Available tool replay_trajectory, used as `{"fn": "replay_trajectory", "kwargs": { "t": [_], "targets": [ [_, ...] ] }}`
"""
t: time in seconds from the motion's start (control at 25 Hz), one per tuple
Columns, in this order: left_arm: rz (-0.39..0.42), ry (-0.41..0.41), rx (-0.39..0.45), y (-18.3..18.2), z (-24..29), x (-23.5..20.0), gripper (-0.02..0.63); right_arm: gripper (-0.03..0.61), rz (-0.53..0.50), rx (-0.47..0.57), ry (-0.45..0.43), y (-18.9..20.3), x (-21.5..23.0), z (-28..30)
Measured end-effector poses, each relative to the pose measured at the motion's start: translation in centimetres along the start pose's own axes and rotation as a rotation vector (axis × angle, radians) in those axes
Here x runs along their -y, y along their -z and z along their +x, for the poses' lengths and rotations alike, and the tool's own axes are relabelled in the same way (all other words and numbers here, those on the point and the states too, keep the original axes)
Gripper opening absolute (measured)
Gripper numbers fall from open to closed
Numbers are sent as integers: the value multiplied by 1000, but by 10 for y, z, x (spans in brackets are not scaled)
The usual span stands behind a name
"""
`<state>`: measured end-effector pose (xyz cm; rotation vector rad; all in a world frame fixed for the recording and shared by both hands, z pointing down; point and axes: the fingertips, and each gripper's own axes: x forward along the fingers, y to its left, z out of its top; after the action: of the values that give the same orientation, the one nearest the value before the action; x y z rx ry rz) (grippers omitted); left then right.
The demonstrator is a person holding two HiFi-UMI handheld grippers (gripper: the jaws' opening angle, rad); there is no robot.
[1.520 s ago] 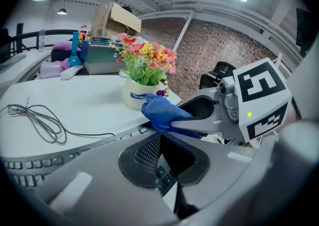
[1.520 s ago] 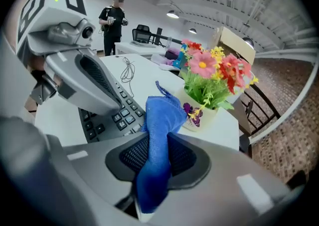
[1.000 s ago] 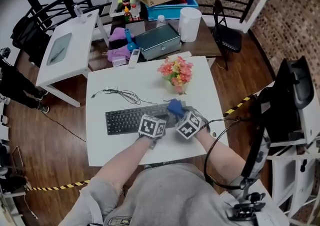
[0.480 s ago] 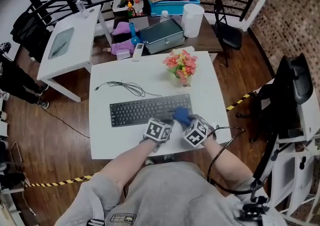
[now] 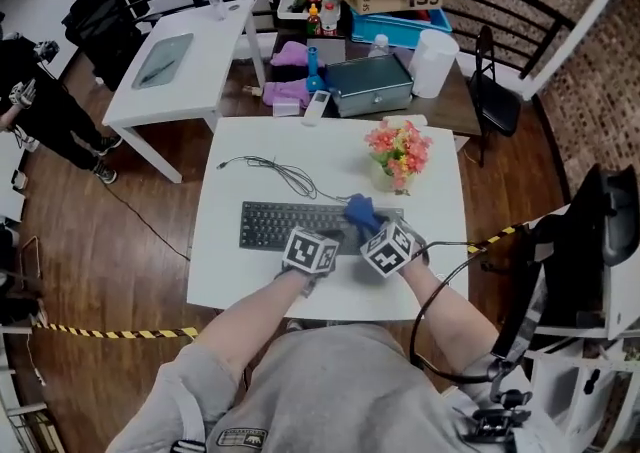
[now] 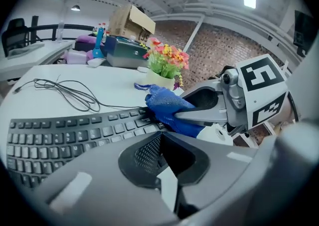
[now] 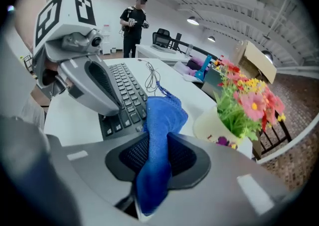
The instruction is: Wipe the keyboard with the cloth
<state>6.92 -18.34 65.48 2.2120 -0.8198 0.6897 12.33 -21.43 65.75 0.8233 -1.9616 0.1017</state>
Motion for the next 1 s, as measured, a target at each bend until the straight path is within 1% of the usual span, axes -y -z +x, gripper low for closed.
{"fn": "replay_trajectory", "kwargs": {
  "t": [0.16, 0.28, 0.4, 0.56, 0.76, 0.92, 1.0],
  "targets": [
    [-38, -58, 47, -17, -15, -22, 0, 110, -50, 20, -13, -30, 8, 17],
    [-50, -77, 64, -21, -23, -28, 0, 110, -71, -3, -35, -31, 2, 25],
    [-57, -82, 59, -15, -23, -27, 0, 109, -79, -3, -57, -26, -10, 25],
    [-46, -56, 35, -1, -15, -14, 0, 109, -86, -9, -79, -12, -28, 12],
    [-6, -9, -7, 23, -9, 10, 0, 110, -73, -19, -113, 11, -62, -4],
    [13, 27, -41, 43, -8, 22, 0, 110, -85, -33, -141, 22, -85, -12],
    [19, 31, -51, 49, -10, 23, 0, 110, -84, -39, -148, 24, -90, -14]
  ]
}}
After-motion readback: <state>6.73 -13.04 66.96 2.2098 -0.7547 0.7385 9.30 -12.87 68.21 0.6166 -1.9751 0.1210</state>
